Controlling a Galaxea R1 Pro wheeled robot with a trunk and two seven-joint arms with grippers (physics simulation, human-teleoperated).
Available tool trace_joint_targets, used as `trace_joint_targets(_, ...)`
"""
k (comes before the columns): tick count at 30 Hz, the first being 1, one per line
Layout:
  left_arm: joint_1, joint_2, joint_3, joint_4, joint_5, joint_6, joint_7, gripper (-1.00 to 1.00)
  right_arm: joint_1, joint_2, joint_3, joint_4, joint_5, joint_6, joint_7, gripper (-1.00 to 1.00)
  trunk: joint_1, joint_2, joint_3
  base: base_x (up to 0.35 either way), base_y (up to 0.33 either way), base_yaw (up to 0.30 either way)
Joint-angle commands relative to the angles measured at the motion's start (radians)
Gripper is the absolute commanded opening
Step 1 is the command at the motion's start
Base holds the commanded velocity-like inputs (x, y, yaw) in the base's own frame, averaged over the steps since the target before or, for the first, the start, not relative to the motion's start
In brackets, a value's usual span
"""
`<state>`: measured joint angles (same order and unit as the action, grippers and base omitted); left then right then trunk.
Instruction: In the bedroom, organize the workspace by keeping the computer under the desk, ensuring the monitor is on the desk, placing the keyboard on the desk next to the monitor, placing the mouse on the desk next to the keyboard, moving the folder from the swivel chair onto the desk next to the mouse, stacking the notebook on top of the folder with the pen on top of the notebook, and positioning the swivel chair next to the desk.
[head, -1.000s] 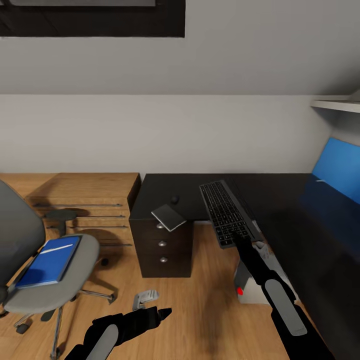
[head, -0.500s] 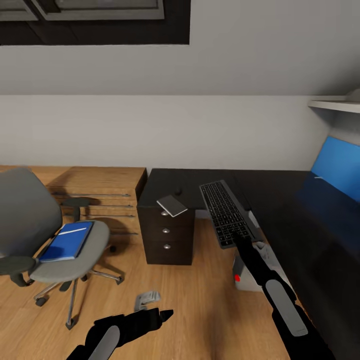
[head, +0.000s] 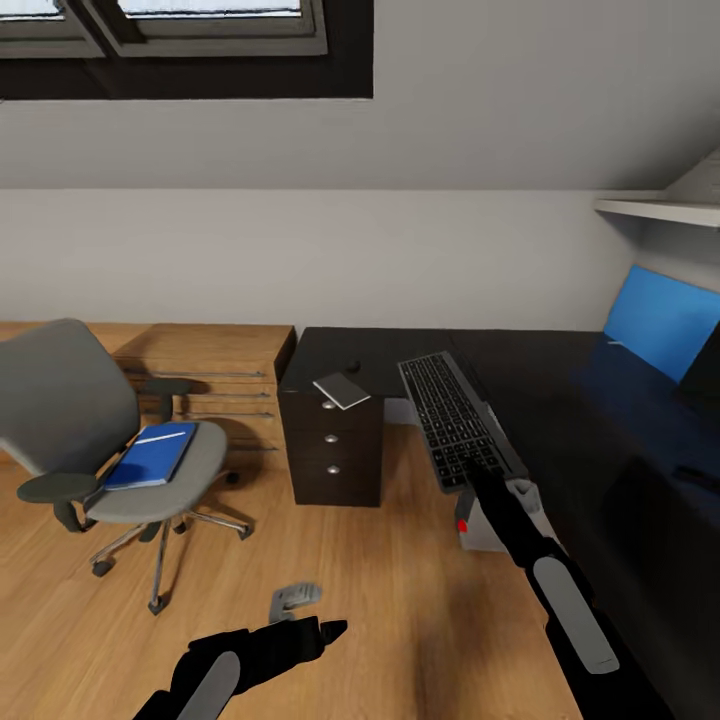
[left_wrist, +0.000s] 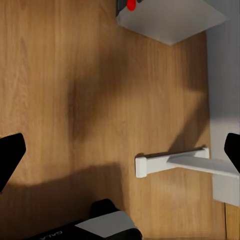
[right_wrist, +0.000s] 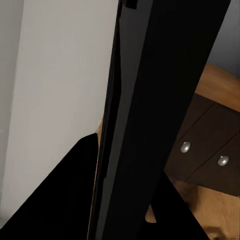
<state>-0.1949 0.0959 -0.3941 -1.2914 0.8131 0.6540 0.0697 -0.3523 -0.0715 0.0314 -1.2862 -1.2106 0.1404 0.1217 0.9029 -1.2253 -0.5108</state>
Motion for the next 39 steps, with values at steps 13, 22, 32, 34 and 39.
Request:
trace_joint_targets(13,-0.001,0.001,-0.011,-0.002,0.009,0.001,0.009,1.00,0.021,-0.002,-0.004,-0.049,-0.014,0.005,-0.037,-1.00,-0.001,-0.001,-0.001,-0.241,-0.250,0.000)
trace_joint_targets(22,-0.001,0.001,-0.013,-0.002,0.009,0.001,0.009,1.00,0.021,-0.001,-0.004,-0.065,-0.017,0.005,-0.088,-1.00,-0.001,-0.001,-0.001,-0.237,-0.258,0.000)
trace_joint_targets(32,-0.001,0.002,-0.014,-0.002,0.009,0.000,0.007,1.00,0.022,-0.001,-0.044,-0.064,-0.020,0.006,-0.170,-1.00,-0.001,-0.001,-0.001,-0.108,-0.316,0.000)
trace_joint_targets(34,-0.001,0.002,-0.014,-0.002,0.009,0.000,0.007,1.00,0.022,-0.001,-0.056,-0.063,-0.020,0.006,-0.172,-1.00,-0.001,-0.001,-0.001,-0.005,-0.344,0.000)
trace_joint_targets(39,-0.001,0.004,-0.014,-0.002,0.009,0.000,0.007,1.00,0.021,-0.001,-0.089,-0.058,-0.018,0.006,-0.177,-1.00,-0.001,-0.001,-0.001,-0.001,-0.156,0.000)
